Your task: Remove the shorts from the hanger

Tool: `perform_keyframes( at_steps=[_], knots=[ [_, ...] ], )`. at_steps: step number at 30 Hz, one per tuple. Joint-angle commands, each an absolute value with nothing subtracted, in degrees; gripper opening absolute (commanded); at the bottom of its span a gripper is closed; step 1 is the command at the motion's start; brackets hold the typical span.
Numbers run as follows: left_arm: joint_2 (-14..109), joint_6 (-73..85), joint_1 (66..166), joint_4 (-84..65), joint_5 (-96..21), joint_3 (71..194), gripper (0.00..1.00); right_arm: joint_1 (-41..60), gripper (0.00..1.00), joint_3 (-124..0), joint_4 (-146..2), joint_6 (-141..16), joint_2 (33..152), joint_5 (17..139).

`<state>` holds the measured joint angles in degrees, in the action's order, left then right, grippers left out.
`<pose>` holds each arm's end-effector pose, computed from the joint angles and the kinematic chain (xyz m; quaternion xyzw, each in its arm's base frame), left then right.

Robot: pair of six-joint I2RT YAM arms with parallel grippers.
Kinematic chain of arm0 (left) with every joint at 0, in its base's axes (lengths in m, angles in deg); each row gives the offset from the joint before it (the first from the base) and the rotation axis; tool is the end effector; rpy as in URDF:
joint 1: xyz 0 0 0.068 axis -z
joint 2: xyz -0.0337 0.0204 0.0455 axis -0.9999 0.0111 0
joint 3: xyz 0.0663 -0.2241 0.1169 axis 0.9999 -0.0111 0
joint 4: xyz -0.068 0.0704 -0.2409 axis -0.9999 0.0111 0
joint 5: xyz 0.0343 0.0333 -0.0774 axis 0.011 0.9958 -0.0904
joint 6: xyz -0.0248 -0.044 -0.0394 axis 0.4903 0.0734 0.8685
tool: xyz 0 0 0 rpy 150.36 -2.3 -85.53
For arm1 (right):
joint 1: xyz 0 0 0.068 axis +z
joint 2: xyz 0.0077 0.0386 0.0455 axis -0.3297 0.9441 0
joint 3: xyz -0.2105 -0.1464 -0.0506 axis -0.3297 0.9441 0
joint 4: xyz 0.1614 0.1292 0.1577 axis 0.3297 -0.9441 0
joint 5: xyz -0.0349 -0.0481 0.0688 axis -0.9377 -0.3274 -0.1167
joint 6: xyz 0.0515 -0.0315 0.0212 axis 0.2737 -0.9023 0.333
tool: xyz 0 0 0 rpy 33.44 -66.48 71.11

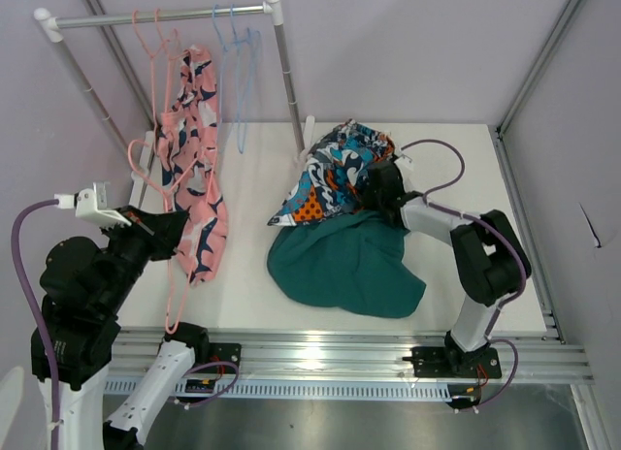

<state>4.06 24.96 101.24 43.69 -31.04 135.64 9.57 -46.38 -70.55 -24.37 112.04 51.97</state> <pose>0.0605 -0.0142 0.4422 -0.1136 0.7420 -0.2510 0.6112 0.3433 0.1709 0.1718 0.1935 0.8743 0.1371 0.4236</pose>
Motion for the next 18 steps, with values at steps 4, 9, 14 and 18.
perform_keyframes(
  at_steps=[4,9,14,18],
  knots=[
    [4.1,22.9,101.6,43.1,-29.7,137.8,0.0,2.7,0.0,-56.6,-81.2,-24.3,122.9,54.0],
    [4.2,22.5,101.6,43.6,-27.6,137.7,0.0,-3.8,0.0,-57.8,-81.9,-25.5,123.0,50.2],
    [4.8,22.6,101.6,43.1,-27.8,137.4,0.0,-10.8,0.0,-58.9,-84.1,-24.8,120.0,43.3],
    [5.2,22.8,101.6,42.9,-28.1,137.5,0.0,-15.5,0.09,-60.0,-83.1,-25.1,117.9,41.1]
  ],
)
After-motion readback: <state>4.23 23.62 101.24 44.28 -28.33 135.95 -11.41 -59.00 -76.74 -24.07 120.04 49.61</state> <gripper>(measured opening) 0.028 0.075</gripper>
